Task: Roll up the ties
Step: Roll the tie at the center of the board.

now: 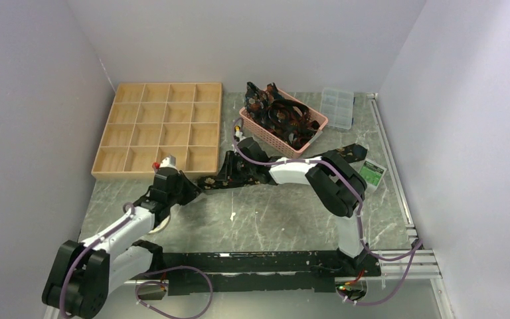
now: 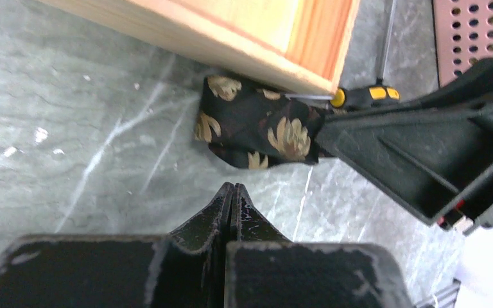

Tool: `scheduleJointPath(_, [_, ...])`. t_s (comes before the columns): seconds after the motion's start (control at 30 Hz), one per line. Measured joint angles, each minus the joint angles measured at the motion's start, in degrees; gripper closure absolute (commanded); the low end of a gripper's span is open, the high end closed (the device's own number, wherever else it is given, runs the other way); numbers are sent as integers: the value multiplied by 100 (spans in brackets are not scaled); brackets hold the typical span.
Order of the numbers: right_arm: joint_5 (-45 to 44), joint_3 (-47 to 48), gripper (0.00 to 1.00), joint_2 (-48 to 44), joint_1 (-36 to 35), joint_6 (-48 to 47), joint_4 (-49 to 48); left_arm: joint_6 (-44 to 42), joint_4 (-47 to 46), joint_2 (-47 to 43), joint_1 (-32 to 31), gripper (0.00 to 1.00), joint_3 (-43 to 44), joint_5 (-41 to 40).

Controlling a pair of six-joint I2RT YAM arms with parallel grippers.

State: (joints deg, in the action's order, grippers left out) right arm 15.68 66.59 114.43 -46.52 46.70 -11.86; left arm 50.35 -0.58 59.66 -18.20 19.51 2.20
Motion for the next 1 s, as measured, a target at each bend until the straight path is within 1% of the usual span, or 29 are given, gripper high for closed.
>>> scheduleJointPath(0.07, [2, 0, 67, 0, 0, -7, 0, 17, 7, -160, 0, 97, -101, 210])
scheduleJointPath(0.17, [9, 0, 68, 0, 0, -11, 0, 17, 13, -92, 0, 97, -133, 455])
scheduleJointPath(0.4, [37, 0, 68, 0, 0, -22, 2, 15, -140, 1027, 2, 97, 101, 780])
scheduleJointPath(0.6, [92, 0, 69, 2, 0, -22, 2, 83, -363, 1207, 0, 97, 164, 597])
scheduleJointPath(0.83, [114, 0, 69, 2, -9, -55, 0, 11, -103, 1425, 39, 97, 527, 0])
scheduleJointPath(1.0, [114, -2, 69, 2, -17, -72, 0, 15, -181, 1552, 61, 97, 601, -236])
